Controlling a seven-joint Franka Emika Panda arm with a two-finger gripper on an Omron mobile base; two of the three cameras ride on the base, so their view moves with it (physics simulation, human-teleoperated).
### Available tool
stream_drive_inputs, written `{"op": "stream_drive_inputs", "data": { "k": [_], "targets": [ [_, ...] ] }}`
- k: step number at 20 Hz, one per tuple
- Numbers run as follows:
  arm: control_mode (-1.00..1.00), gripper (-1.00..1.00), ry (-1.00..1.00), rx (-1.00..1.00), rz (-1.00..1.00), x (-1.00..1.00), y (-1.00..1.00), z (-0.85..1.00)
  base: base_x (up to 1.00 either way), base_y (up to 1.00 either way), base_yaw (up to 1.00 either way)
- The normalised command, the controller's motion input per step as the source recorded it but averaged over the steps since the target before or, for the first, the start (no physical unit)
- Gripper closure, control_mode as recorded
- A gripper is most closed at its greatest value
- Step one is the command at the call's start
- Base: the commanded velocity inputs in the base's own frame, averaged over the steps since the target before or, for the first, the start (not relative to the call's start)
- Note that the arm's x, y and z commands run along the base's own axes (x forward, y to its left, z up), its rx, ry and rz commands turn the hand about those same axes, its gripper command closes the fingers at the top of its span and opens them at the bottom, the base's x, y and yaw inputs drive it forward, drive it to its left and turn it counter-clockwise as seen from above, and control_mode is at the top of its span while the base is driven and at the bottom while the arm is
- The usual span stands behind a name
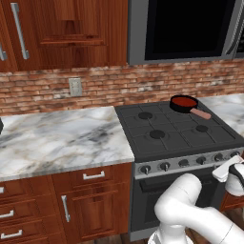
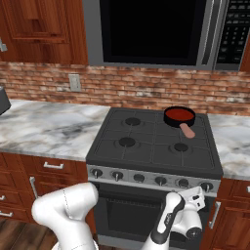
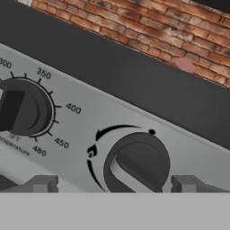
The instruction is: Wait until the marinara sauce is simmered to a deep red color and then turn off the stove.
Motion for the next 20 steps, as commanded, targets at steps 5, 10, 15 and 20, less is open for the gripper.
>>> {"op": "stream_drive_inputs", "data": {
  "k": [5,10,15,20],
  "targets": [
    [-1.00,-1.00,0.00,0.00,0.00,0.01,0.00,0.00,0.00,0.00,0.00],
    [-1.00,-1.00,0.00,0.00,0.00,0.06,0.00,0.00,0.00,0.00,0.00],
    [-1.00,-1.00,0.00,0.00,0.00,0.07,0.00,0.00,0.00,0.00,0.00],
    [-1.00,-1.00,0.00,0.00,0.00,0.08,0.00,0.00,0.00,0.00,0.00]
  ]
}}
